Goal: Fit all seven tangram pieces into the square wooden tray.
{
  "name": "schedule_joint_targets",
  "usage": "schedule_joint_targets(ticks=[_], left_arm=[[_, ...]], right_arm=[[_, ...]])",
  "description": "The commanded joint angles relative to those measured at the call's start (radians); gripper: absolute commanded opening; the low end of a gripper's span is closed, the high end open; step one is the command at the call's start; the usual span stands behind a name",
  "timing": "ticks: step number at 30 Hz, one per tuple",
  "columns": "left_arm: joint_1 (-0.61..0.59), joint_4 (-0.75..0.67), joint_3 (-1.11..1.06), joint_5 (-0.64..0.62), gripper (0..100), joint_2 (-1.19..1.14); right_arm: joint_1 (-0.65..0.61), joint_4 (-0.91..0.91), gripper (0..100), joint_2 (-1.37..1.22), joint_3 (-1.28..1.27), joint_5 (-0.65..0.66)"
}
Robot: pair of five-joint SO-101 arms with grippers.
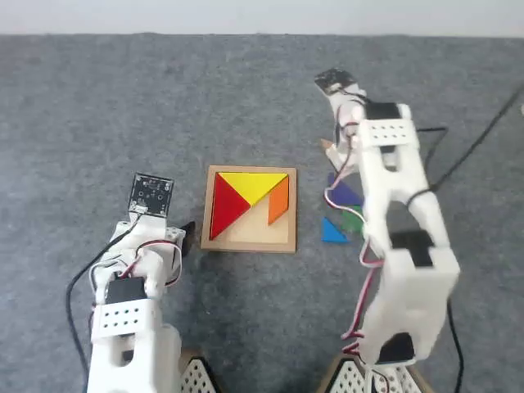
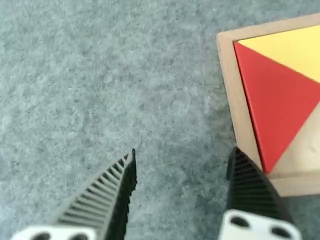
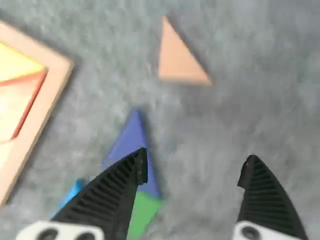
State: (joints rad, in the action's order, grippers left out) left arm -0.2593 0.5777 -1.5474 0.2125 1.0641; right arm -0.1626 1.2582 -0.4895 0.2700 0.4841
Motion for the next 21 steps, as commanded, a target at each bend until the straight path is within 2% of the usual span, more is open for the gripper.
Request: schedule_joint_targets(ticks=[1, 7, 21], left_arm=[[-0.002, -0.021, 0.004, 0.012, 28, 0.014], [-0.002, -0.021, 0.004, 0.025, 28, 0.014], [-0.002, -0.020, 0.004, 0.038, 28, 0.014]], right_arm=[[-0.027, -0.007, 29.6, -0.114, 0.213, 0.126], [-0.025, -0.005, 29.6, -0.275, 0.407, 0.226], [-0.027, -0.005, 29.2, -0.423, 0.442, 0.379]])
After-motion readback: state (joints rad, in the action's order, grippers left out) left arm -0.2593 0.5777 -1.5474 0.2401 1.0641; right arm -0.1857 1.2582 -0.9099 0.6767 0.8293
